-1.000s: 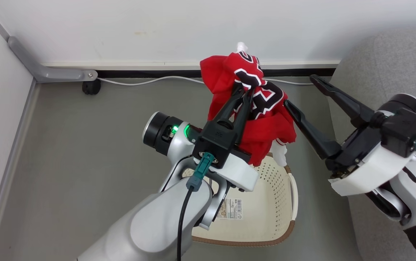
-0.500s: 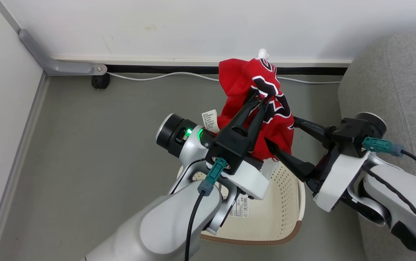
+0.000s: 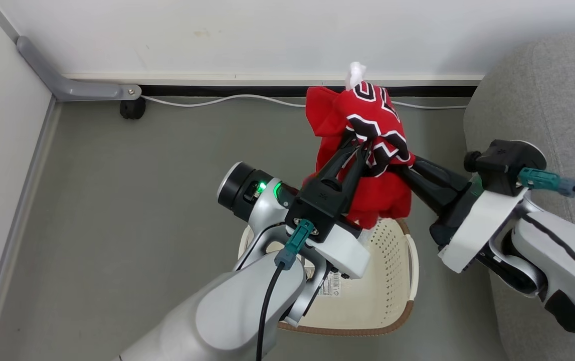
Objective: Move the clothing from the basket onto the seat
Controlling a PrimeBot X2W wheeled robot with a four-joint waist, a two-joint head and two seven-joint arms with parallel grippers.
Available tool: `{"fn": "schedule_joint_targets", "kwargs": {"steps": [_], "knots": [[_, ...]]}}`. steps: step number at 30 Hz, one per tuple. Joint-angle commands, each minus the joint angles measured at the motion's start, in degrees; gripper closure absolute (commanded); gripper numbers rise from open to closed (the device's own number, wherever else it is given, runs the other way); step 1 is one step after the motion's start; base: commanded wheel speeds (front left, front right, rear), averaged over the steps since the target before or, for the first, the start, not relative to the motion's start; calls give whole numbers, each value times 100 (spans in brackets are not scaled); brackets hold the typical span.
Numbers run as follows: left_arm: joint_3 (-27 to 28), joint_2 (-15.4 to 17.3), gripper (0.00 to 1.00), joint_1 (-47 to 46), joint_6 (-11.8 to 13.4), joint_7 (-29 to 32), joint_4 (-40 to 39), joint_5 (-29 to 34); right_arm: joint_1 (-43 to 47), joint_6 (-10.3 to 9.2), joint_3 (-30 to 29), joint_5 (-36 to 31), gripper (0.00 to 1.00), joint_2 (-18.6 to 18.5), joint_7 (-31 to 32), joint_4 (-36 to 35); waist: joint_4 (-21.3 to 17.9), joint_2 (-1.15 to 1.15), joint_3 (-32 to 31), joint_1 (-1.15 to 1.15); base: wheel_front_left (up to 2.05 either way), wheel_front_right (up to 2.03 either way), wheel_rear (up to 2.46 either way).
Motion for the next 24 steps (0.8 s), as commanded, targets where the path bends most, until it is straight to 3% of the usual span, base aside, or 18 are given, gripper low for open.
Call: {"fn": "schedule_joint_targets", "kwargs": {"steps": [1, 2, 3, 5, 17, 24], "knots": [[152, 24, 100, -251, -72, -52, -74, -35, 211, 16, -176, -19, 100, -81, -32, -137, -28, 0, 4, 0, 0, 0, 0], [148, 23, 100, -248, -100, -55, -50, -50, 254, 16, -283, -40, 100, -89, -32, -159, -45, 0, 5, 0, 0, 0, 0], [151, 23, 84, -247, -116, -58, -31, -52, 307, 16, -392, -59, 100, -93, -32, -182, -65, 0, 6, 0, 0, 0, 0], [141, 22, 0, -227, -185, -63, 12, -86, 420, 16, -624, -76, 100, -105, -32, -233, -108, 0, 11, 0, 0, 0, 0], [107, 24, 0, -149, -668, -75, 352, -236, 1075, 16, -2307, -271, 100, -270, -32, -498, -488, 0, 15, 0, 0, 0, 0], [-16, 77, 0, -102, -1137, -76, 649, -299, 1353, 16, -3136, -371, 100, -308, -32, -536, -967, 0, -100, 0, 0, 0, 0]]}}
